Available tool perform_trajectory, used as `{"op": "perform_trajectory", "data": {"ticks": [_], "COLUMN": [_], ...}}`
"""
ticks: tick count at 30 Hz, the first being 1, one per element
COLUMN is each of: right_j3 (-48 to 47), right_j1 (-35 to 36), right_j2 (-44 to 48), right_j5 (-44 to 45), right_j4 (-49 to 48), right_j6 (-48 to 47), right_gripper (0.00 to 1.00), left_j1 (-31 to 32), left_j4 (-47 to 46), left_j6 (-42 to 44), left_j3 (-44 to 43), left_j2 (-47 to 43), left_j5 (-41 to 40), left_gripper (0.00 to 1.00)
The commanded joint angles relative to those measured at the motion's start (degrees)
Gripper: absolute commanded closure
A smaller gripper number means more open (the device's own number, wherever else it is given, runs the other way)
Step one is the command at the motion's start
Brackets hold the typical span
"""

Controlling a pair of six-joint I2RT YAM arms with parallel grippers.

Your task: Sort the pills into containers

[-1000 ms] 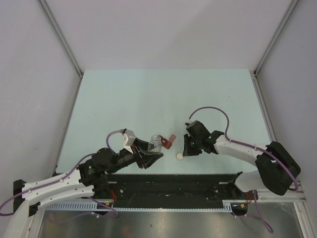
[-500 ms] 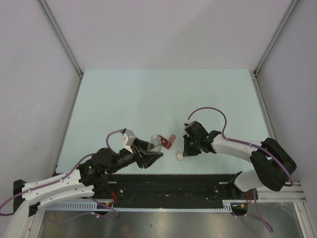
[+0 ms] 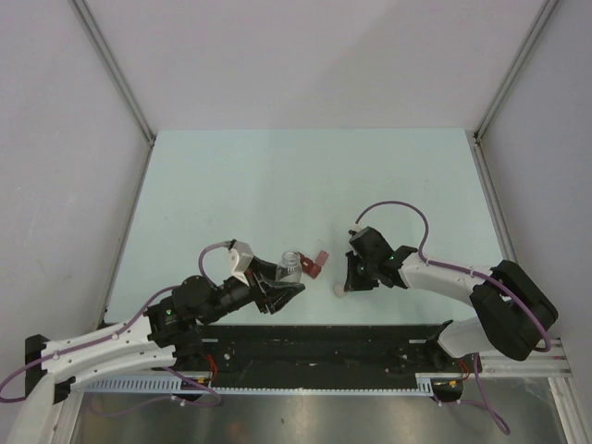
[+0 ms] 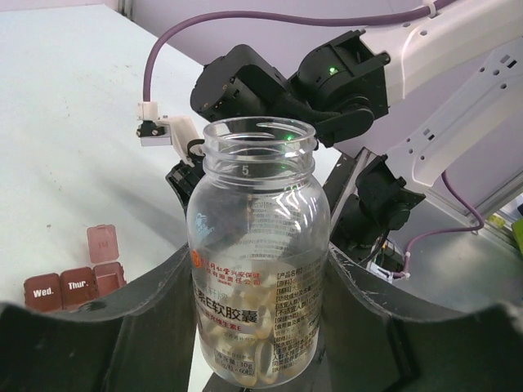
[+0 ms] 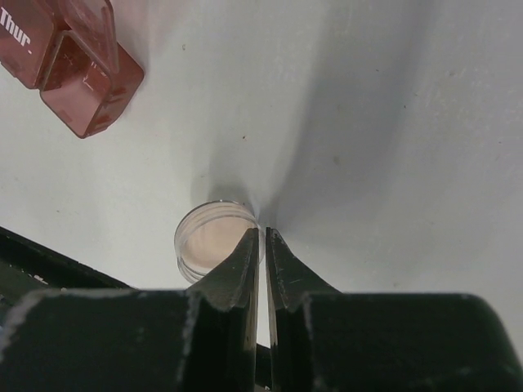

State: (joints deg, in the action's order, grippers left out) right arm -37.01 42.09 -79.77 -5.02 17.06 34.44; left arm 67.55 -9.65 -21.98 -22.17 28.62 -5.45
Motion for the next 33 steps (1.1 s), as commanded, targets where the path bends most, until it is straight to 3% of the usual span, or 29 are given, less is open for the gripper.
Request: {"op": "perform_trajectory", "data": {"ticks": [1, 10, 17, 20, 23, 25, 29, 33], "right_j3": [2.1, 3.7, 4.2, 4.5, 4.8, 4.8, 5.3, 5.3], "right_j1": [-0.7, -1.9, -2.7, -2.6, -3.0, -3.7, -4.5, -4.8], "right_j2": [0.7, 0.1, -0.6, 1.0, 2.4, 3.5, 4.9, 4.7], "right_j5": [3.1, 6.8, 8.7, 9.9, 11.1, 11.4, 11.4, 10.8], "right_j4": [1.8, 3.2, 4.0, 4.4, 5.0, 5.5, 5.4, 5.3], "right_j6": [-1.7, -1.7, -0.3, 0.4, 1.0, 1.0, 0.9, 0.5], "right_gripper": [0.91, 0.89, 0.61, 0.54, 0.53, 0.53, 0.77, 0.89], "left_j1": [0.2, 0.2, 0.2, 0.2, 0.2, 0.2, 0.2, 0.2], "left_j4": [-1.1, -1.2, -1.3, -1.3, -1.3, -1.3, -1.4, -1.4], "left_j6": [0.2, 0.1, -0.1, -0.1, -0.1, -0.1, 0.0, 0.0], "left_j3": [-0.4, -0.4, -0.2, -0.1, 0.1, 0.1, 0.0, 0.1], "left_j2": [0.6, 1.3, 1.9, 1.8, 1.5, 1.6, 1.7, 1.6], "left_j5": [-0.5, -0.3, -0.2, -0.2, -0.3, -0.2, -0.2, 0.1], "left_gripper": [1.00, 0.99, 1.00, 1.00, 1.00, 1.00, 1.00, 1.00]}}
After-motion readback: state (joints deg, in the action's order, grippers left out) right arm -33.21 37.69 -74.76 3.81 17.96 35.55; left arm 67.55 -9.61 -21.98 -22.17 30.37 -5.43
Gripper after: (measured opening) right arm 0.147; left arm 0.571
